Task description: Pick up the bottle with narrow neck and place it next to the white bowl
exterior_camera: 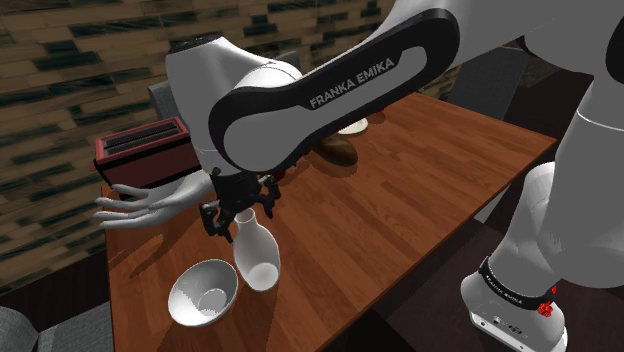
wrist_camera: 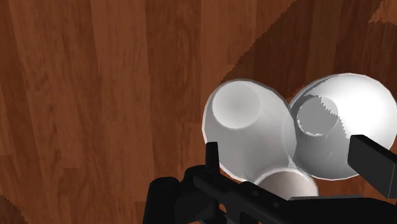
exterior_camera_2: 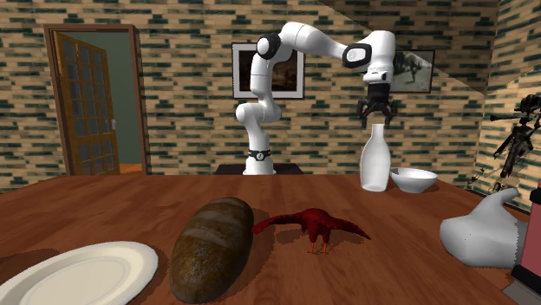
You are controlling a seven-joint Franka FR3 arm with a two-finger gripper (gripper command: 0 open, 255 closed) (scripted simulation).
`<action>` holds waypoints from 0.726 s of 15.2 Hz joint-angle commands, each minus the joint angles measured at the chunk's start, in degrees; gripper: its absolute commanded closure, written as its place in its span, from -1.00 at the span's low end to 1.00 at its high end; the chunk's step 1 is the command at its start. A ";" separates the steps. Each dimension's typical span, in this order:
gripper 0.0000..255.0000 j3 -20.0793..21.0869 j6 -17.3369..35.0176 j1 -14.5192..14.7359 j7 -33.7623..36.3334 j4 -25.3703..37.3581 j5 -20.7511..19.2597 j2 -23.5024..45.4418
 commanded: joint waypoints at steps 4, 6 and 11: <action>-1.00 -0.02 -6.11 -0.22 -0.48 4.88 0.54 -1.30; -1.00 -0.02 -6.11 -0.22 -0.48 4.88 0.54 -1.30; -1.00 -0.02 -6.11 -0.22 -0.48 4.88 0.54 -1.30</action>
